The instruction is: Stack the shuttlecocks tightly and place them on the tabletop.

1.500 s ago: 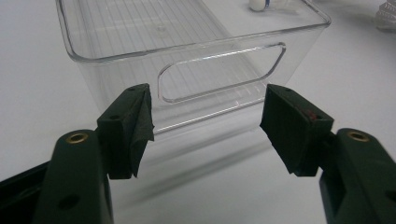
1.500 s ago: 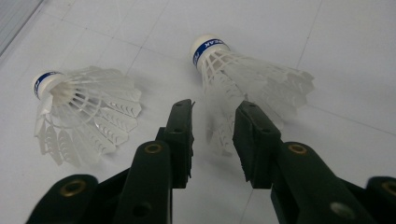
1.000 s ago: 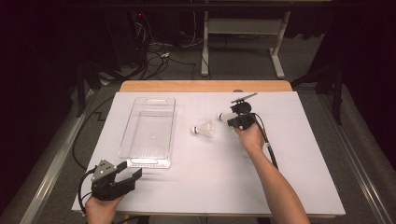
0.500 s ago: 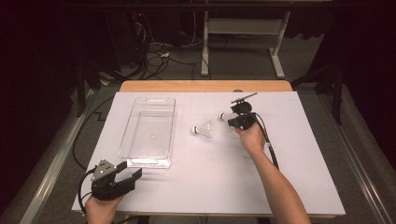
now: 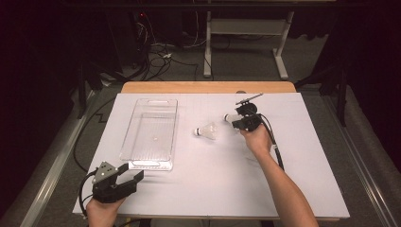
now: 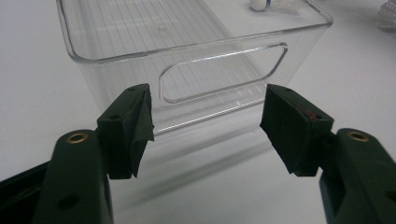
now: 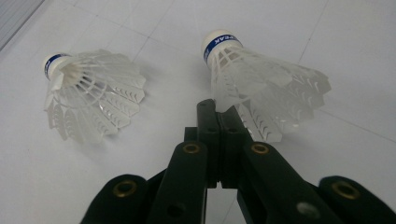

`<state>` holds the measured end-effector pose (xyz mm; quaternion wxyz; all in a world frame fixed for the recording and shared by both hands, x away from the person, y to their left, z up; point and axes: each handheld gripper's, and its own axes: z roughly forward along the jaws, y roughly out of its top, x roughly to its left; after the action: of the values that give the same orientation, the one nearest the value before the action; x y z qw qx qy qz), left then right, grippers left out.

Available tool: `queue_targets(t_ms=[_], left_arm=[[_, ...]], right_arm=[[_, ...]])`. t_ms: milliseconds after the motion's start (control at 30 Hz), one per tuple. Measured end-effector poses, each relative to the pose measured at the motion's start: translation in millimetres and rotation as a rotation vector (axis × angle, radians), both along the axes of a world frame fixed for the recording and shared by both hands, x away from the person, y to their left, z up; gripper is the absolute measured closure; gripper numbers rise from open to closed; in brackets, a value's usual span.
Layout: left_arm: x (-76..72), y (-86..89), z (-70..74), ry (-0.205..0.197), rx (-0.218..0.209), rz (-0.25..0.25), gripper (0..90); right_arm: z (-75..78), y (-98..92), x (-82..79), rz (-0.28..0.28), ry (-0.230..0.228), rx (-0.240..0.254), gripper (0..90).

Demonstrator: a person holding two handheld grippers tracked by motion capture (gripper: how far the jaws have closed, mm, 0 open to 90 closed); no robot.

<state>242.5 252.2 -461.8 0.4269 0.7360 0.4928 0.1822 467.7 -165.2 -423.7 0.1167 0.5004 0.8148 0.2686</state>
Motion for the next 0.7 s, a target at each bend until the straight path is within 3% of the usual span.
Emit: queue_targets(t_ms=[700], left_arm=[[0.2, 0.6, 0.4, -0.007, 0.003, 0.003, 34.8]], right_arm=[[6.1, -4.8, -15.1, 0.058, -0.013, 0.029, 90.0]])
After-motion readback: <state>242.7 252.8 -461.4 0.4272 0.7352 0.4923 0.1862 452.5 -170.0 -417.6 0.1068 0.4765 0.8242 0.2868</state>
